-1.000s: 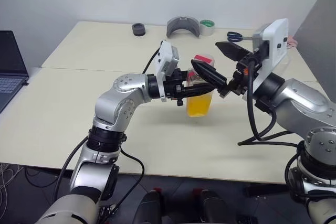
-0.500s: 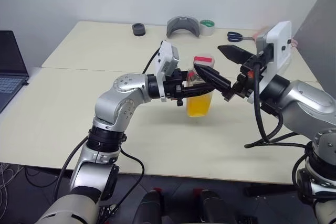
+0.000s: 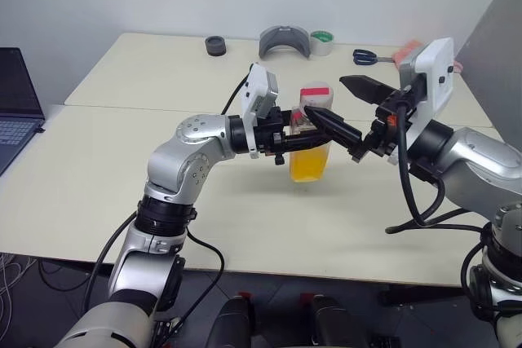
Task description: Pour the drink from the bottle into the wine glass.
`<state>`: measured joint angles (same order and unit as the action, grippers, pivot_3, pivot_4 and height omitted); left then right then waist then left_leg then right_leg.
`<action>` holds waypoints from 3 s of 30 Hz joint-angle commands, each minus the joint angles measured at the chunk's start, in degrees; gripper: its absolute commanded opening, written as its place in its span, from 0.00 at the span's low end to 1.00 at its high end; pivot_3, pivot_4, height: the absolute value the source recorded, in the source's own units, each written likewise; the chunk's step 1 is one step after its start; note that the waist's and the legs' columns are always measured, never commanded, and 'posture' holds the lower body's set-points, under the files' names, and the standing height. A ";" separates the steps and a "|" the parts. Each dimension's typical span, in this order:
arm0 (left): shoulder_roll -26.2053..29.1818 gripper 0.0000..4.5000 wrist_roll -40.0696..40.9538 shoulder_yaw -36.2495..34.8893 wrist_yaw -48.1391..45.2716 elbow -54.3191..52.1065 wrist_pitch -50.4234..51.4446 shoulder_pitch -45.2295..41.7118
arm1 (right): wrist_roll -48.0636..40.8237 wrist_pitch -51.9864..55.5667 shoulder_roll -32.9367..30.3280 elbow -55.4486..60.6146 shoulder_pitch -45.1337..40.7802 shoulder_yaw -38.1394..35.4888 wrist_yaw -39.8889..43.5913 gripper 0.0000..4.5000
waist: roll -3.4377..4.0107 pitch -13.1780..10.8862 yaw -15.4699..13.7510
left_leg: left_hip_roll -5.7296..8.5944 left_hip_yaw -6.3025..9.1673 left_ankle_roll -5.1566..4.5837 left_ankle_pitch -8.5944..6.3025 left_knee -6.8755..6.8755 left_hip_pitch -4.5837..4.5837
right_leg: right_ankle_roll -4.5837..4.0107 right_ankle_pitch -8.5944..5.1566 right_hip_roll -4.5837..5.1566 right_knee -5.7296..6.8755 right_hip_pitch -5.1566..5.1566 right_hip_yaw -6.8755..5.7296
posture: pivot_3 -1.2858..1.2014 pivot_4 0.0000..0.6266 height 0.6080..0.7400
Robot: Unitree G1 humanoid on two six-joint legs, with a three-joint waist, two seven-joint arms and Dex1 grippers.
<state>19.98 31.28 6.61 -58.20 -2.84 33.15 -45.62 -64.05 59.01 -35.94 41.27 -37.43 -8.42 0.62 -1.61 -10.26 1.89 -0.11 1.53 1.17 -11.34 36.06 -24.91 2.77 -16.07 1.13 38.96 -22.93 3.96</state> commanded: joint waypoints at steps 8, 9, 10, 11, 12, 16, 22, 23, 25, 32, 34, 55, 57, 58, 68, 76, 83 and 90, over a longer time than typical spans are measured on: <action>-0.01 0.43 0.67 -0.74 -0.53 -2.05 -1.32 -1.23 | -0.76 -1.97 -1.90 0.19 -0.31 -3.54 -0.75 1.00 | 0.00 0.00 0.00 | 0.00 0.00 0.00 0.00 0.00 0.00 | 0.00 0.00 0.00 0.00 0.00 0.00 | 0.52 0.24 1.00; 0.00 0.43 0.67 -0.74 -0.55 -2.04 -1.33 -1.25 | -0.96 -1.97 -2.01 0.22 -0.33 -3.66 -0.80 1.00 | 0.00 0.00 0.00 | 0.00 0.00 0.00 0.00 0.00 0.00 | 0.00 0.00 0.00 0.00 0.00 0.00 | 0.52 0.24 1.00; 0.01 0.43 0.66 -0.74 -0.55 -2.02 -1.33 -1.27 | -1.21 -1.98 -2.11 0.28 -0.35 -3.75 -0.90 1.00 | 0.00 0.00 0.00 | 0.00 0.00 0.00 0.00 0.00 0.00 | 0.00 0.00 0.00 0.00 0.00 0.00 | 0.52 0.24 1.00; -0.01 0.43 0.64 -0.74 -0.56 -1.91 -1.37 -1.32 | -1.39 -2.00 -2.18 0.28 -0.40 -3.78 -0.98 1.00 | 0.00 0.00 0.00 | 0.00 0.00 0.00 0.00 0.00 0.00 | 0.00 0.00 0.00 0.00 0.00 0.00 | 0.52 0.24 1.00; -0.04 0.43 0.62 -0.73 -0.55 -1.86 -1.39 -1.35 | -1.48 -1.99 -2.27 0.30 -0.47 -3.72 -1.00 1.00 | 0.00 0.00 0.00 | 0.00 0.00 0.00 0.00 0.00 0.00 | 0.00 0.00 0.00 0.00 0.00 0.00 | 0.52 0.24 1.00; -0.15 0.43 0.53 -0.67 -0.55 -1.70 -1.55 -1.49 | -2.07 -2.18 -1.97 0.45 -0.99 -3.27 -1.49 1.00 | 0.00 0.00 0.00 | 0.00 0.00 0.00 0.00 0.00 0.00 | 0.00 0.00 0.00 0.00 0.00 0.00 | 0.52 0.24 1.00; -0.10 0.43 0.53 -0.71 -0.50 -1.91 -1.55 -1.40 | -4.10 -3.16 -1.56 0.75 -1.09 -2.80 -1.35 1.00 | 0.00 0.00 0.00 | 0.00 0.00 0.00 0.00 0.00 0.00 | 0.00 0.00 0.00 0.00 0.00 0.00 | 0.52 0.24 1.00; -0.08 0.43 0.56 -0.72 -0.48 -2.00 -1.52 -1.37 | -4.55 -3.33 -1.41 0.89 -1.10 -2.65 -1.30 1.00 | 0.00 0.00 0.00 | 0.00 0.00 0.00 0.00 0.00 0.00 | 0.00 0.00 0.00 0.00 0.00 0.00 | 0.52 0.24 1.00; -0.07 0.43 0.54 -0.72 -0.44 -2.10 -1.53 -1.33 | -6.07 -3.59 -0.98 1.24 -0.97 -2.27 -1.20 1.00 | 0.00 0.00 0.00 | 0.00 0.00 0.00 0.00 0.00 0.00 | 0.00 0.00 0.00 0.00 0.00 0.00 | 0.52 0.24 1.00; 0.23 0.43 0.71 -0.90 -0.12 -3.00 -1.22 -0.78 | -9.08 -3.94 -1.21 0.89 -1.35 -0.77 -1.04 1.00 | 0.00 0.00 0.00 | 0.00 0.00 0.00 0.00 0.00 0.00 | 0.00 0.00 0.00 0.00 0.00 0.00 | 0.52 0.24 1.00; 0.31 0.43 0.74 -0.93 -0.02 -3.19 -1.14 -0.68 | -9.02 -4.13 -1.31 0.54 -1.51 -0.49 -0.85 1.00 | 0.00 0.00 0.00 | 0.00 0.00 0.00 0.00 0.00 0.00 | 0.00 0.00 0.00 0.00 0.00 0.00 | 0.52 0.24 1.00; 0.62 0.43 0.50 -1.14 -0.03 -2.56 -1.30 -1.20 | -7.95 -5.46 -1.47 -0.16 -1.45 0.09 -0.78 1.00 | 0.00 0.00 -0.01 | 0.00 0.00 0.00 0.00 0.00 0.00 | 0.00 0.00 0.00 0.00 0.00 0.00 | 0.52 0.24 1.00; 0.61 0.43 0.47 -1.10 0.03 -2.62 -1.32 -1.11 | -7.85 -5.50 -1.40 -0.17 -1.42 0.11 -0.85 1.00 | 0.00 0.00 -0.01 | 0.00 0.00 0.00 0.00 0.00 0.00 | 0.00 0.00 0.00 0.00 0.00 0.00 | 0.52 0.24 1.00; 0.60 0.43 0.50 -1.10 0.04 -2.61 -1.27 -1.11 | -7.85 -5.51 -1.37 -0.23 -1.46 0.11 -0.88 1.00 | 0.00 0.00 -0.01 | 0.00 0.00 0.00 0.00 0.00 0.00 | 0.00 0.00 0.00 0.00 0.00 0.00 | 0.52 0.24 1.00; 0.69 0.43 0.45 -1.25 0.33 -2.69 -1.21 -0.96 | -7.79 -5.82 -1.28 -0.32 -1.28 0.01 -0.60 1.00 | 0.00 0.00 -0.01 | 0.00 0.00 0.00 0.00 0.00 0.00 | 0.00 0.00 0.00 0.00 0.00 0.00 | 0.52 0.24 1.00; 0.80 0.43 0.31 -1.56 0.82 -2.56 -1.38 -0.91 | -7.85 -6.27 -1.60 -0.43 -1.17 0.05 -0.29 1.00 | 0.00 0.00 0.00 | 0.00 0.00 0.00 0.00 0.00 0.00 | 0.00 0.00 0.00 0.00 0.00 0.00 | 0.52 0.24 1.00; 0.91 0.43 0.19 -1.63 1.36 -2.78 -1.60 -0.63 | -8.11 -6.26 -1.85 -0.43 -1.44 0.13 -0.30 1.00 | 0.00 0.00 -0.01 | 0.00 0.00 0.00 0.00 0.00 0.00 | 0.00 0.00 0.00 0.00 0.00 0.00 | 0.52 0.24 1.00; 1.33 0.43 0.24 -1.80 1.84 -3.20 -1.64 -0.24 | -8.39 -6.26 -2.21 -0.19 -1.20 0.03 -0.08 1.00 | 0.00 0.00 -0.01 | 0.00 0.00 0.00 0.00 0.00 0.00 | 0.00 0.00 0.00 0.00 0.00 0.00 | 0.52 0.24 1.00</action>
<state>21.14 31.28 6.44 -56.78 -3.94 33.04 -45.48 -72.05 54.21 -37.55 40.13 -37.69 -7.71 0.07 -1.61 -10.26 1.88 -0.11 1.53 1.17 -11.34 36.06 -24.91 2.77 -16.07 1.13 38.96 -22.93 3.96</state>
